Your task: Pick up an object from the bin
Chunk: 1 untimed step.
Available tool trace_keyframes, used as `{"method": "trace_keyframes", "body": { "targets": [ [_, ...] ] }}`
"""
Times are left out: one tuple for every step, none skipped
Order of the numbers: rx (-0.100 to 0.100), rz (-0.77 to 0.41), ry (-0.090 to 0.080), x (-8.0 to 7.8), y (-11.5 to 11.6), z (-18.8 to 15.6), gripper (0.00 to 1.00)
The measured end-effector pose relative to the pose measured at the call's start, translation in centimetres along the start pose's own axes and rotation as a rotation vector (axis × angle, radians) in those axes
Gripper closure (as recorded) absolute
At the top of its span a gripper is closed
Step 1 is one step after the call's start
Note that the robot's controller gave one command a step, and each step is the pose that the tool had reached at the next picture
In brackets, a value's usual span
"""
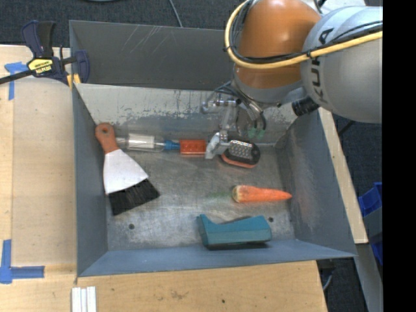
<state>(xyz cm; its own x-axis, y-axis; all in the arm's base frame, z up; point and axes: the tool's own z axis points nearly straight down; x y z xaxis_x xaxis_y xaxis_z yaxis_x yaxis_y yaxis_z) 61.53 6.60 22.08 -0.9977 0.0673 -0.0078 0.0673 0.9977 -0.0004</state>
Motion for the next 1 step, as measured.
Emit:
{"method": "trace_keyframes", "body": {
  "targets": [
    [0.000, 0.190, 0.004, -1.08, -2.45, 8.24, 1.00]
  ]
}}
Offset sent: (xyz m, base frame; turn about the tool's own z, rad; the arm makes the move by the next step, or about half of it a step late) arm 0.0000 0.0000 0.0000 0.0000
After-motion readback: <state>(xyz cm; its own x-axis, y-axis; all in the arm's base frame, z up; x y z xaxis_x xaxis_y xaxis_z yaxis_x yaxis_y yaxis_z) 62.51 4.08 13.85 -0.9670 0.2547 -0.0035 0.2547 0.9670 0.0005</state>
